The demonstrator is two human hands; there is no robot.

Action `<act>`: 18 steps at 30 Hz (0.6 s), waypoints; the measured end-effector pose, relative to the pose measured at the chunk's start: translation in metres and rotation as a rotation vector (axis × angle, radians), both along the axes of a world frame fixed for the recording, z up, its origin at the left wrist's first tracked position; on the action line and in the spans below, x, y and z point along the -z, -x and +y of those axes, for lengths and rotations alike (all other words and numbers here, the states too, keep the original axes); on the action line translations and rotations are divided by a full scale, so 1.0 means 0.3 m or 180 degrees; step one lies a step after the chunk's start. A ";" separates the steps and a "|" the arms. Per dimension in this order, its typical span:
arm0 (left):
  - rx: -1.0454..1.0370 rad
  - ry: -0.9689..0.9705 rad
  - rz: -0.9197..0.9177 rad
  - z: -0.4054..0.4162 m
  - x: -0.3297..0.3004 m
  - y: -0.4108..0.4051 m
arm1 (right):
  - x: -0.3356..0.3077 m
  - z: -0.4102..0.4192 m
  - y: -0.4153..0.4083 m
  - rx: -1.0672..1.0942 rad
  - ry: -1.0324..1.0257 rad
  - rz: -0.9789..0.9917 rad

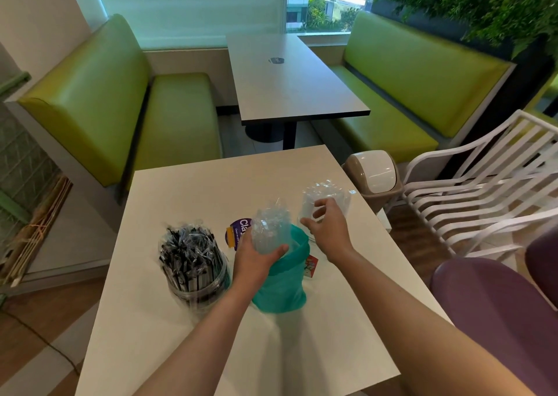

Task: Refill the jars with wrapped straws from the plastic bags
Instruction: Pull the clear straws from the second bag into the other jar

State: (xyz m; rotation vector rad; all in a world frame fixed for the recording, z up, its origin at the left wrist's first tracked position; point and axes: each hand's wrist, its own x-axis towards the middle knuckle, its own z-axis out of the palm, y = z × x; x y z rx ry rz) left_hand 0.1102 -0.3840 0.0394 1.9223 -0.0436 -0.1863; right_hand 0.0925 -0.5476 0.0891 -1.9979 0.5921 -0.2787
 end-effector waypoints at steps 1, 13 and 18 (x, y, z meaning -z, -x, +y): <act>-0.0001 0.0005 0.0000 0.000 0.001 0.000 | 0.007 0.001 0.003 -0.0035 -0.0005 0.0008; 0.0011 0.0054 0.0096 0.006 0.014 0.000 | 0.018 0.031 0.087 0.0290 0.0163 -0.0434; 0.0067 0.0082 0.0099 0.004 0.016 0.006 | 0.010 0.090 0.111 -0.0180 -0.0084 -0.0525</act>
